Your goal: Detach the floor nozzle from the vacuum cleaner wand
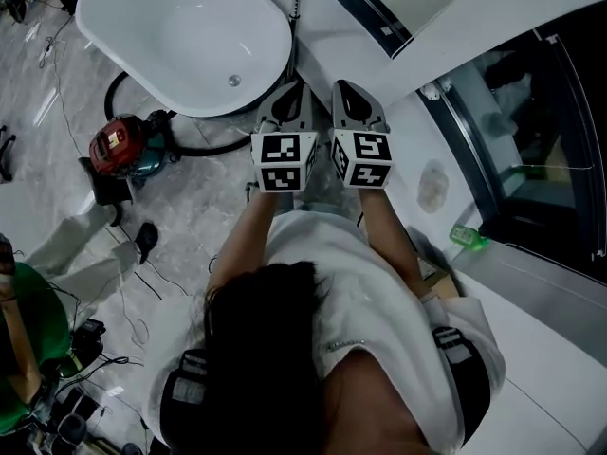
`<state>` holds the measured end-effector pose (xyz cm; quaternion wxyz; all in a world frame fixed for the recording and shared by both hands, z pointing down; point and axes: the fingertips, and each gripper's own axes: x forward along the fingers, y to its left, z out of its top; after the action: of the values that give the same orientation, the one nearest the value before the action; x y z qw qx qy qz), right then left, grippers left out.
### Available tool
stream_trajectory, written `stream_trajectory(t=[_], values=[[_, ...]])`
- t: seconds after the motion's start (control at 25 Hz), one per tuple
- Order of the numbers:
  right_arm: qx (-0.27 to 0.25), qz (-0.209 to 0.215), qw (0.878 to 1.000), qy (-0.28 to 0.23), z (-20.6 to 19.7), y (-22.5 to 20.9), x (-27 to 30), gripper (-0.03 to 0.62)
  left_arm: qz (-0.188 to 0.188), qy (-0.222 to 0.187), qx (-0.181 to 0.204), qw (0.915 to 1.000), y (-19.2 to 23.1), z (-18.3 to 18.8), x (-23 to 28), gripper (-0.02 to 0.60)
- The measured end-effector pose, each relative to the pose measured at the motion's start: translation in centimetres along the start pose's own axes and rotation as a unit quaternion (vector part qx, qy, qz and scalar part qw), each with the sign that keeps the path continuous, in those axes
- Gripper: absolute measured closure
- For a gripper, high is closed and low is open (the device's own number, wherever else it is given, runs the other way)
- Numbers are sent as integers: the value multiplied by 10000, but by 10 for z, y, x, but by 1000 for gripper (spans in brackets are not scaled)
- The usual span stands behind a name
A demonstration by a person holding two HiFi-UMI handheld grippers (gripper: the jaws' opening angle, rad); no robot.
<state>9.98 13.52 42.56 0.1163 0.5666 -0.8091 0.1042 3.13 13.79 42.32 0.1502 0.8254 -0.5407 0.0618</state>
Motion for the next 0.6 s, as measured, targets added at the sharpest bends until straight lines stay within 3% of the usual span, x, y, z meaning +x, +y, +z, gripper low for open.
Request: stream_trajectory(t=[0.24,0.6], values=[[90,-199,9997,77,17,-23,45,579,-70,147,-66,9998,18,13,50,580],[87,-264,9995,172,40,-25,122,579,-322,302,-48,9990,59,37,113,580]])
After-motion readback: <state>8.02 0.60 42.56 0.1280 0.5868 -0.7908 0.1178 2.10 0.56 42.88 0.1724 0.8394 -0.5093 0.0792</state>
